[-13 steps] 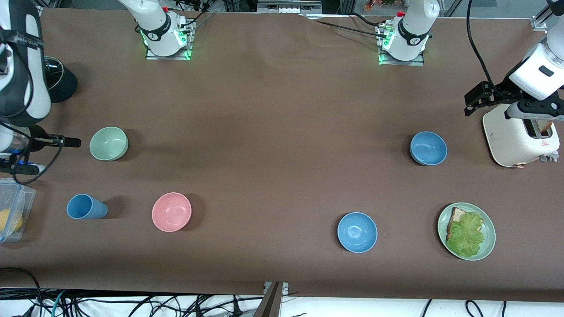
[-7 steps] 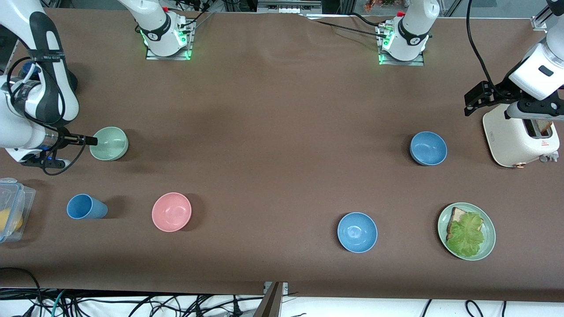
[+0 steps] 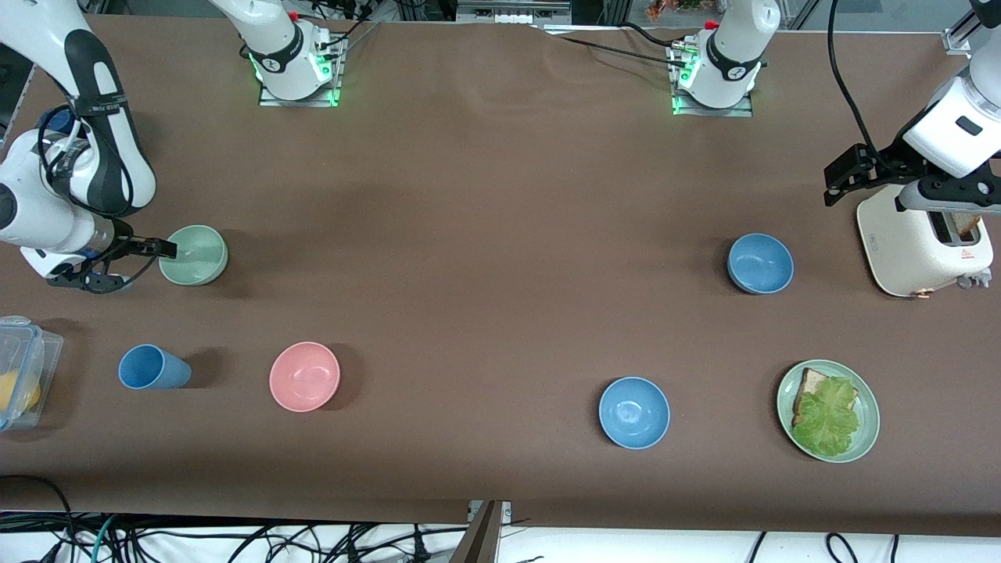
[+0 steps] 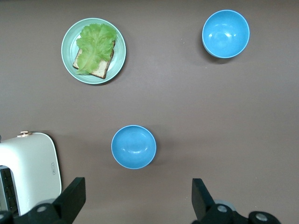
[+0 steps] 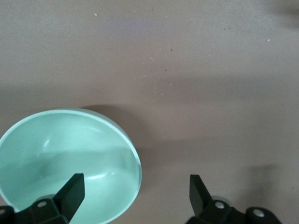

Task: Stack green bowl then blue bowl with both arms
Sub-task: 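Close the right gripper on the green bowl rim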

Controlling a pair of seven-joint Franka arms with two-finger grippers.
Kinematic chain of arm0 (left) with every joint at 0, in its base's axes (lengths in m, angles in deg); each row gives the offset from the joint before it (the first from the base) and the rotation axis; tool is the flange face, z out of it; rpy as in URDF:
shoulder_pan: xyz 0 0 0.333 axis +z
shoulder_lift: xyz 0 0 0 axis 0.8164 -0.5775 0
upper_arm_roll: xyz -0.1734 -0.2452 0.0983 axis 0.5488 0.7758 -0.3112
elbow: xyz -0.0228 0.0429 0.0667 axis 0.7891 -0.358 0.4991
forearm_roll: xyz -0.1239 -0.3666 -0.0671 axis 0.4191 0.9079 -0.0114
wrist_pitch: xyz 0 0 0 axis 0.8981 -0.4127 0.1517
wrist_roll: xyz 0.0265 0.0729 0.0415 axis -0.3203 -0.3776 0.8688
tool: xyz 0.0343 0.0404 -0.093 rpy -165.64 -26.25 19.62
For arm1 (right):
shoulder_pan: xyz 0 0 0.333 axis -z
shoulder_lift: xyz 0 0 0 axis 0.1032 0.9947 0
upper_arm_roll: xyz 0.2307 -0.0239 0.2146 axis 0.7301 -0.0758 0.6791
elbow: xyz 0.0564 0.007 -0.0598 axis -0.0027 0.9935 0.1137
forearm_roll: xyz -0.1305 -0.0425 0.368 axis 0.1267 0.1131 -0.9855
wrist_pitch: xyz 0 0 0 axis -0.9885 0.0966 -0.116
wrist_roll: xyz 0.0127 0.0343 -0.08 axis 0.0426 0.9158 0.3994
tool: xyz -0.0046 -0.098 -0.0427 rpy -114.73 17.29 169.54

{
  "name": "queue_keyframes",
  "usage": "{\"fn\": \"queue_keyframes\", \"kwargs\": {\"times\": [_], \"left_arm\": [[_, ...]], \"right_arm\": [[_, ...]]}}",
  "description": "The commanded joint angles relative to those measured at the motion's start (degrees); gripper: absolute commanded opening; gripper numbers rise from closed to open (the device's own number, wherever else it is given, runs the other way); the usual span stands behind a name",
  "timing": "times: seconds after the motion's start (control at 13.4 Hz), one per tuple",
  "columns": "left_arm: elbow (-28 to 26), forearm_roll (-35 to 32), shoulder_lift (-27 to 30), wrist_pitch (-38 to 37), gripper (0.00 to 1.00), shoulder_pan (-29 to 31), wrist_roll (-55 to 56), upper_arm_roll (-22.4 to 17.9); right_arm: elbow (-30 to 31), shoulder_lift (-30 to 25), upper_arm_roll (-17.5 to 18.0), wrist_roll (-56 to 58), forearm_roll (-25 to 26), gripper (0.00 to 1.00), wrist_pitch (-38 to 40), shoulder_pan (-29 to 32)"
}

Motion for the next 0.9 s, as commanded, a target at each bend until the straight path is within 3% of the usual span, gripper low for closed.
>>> {"fn": "queue_keyframes", "kwargs": {"times": [0.0, 0.3, 0.45, 0.6, 0.82], "left_arm": [[-0.3, 1.4, 0.9, -0.4, 1.00, 0.0, -1.1, -0.1], [-0.3, 1.5, 0.9, -0.4, 1.00, -0.1, -1.1, -0.1], [-0.3, 1.5, 0.9, -0.4, 1.00, 0.0, -1.1, -0.1], [-0.3, 1.4, 0.8, -0.4, 1.00, -0.1, -1.1, -0.1], [-0.3, 1.4, 0.9, -0.4, 1.00, -0.1, -1.1, -0.1]], "right_arm": [[4.2, -1.2, 0.1, 0.9, 0.6, 0.99, -5.0, 0.3], [5.7, -0.1, 0.1, 0.9, 0.4, 0.96, -8.7, 0.9], [5.8, 0.2, 0.1, 0.9, 0.3, 0.47, -9.1, 1.1], [5.8, 0.4, 0.2, 1.2, 0.3, 0.23, -9.0, 1.1], [5.8, 0.6, 0.2, 1.3, 0.2, 0.00, -8.8, 1.1]]}}
